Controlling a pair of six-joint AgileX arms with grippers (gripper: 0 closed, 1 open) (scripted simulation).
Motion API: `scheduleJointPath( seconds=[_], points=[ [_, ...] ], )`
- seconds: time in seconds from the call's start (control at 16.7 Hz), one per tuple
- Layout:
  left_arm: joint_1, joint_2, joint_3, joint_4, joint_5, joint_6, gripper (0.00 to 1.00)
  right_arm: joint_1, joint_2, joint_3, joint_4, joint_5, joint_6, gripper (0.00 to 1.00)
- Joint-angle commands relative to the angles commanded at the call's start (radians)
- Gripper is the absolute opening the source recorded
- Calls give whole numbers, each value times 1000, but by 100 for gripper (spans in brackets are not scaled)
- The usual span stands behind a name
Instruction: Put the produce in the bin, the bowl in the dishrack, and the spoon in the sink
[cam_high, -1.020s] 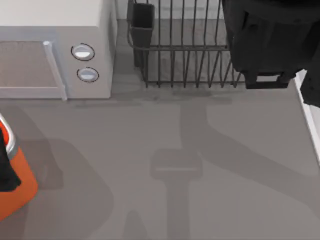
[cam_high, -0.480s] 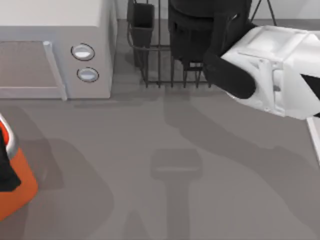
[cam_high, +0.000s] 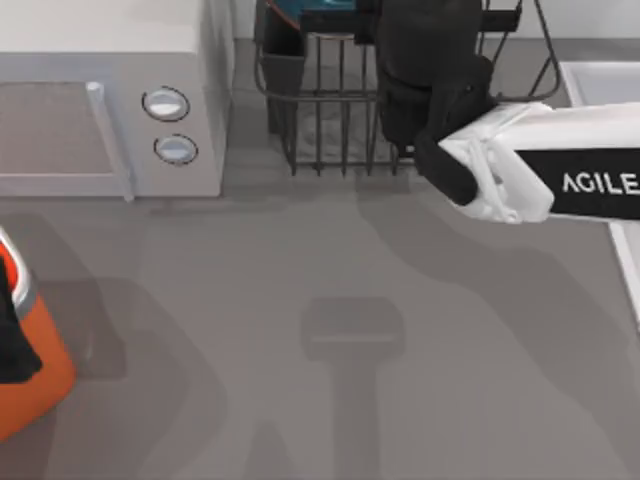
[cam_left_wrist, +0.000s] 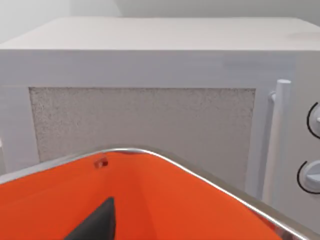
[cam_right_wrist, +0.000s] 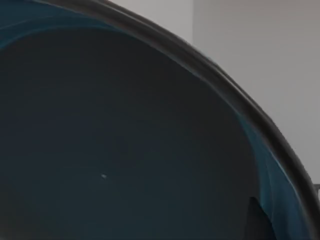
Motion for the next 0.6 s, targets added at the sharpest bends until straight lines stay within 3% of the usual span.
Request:
scheduleJointPath(
  seconds=[0.24, 0.6],
  points=[
    [0, 0, 0, 0, 0, 0, 100, -1, 1, 0, 1, -1, 0, 0],
    [0, 0, 0, 0, 0, 0, 100, -1, 1, 0, 1, -1, 0, 45]
  ],
)
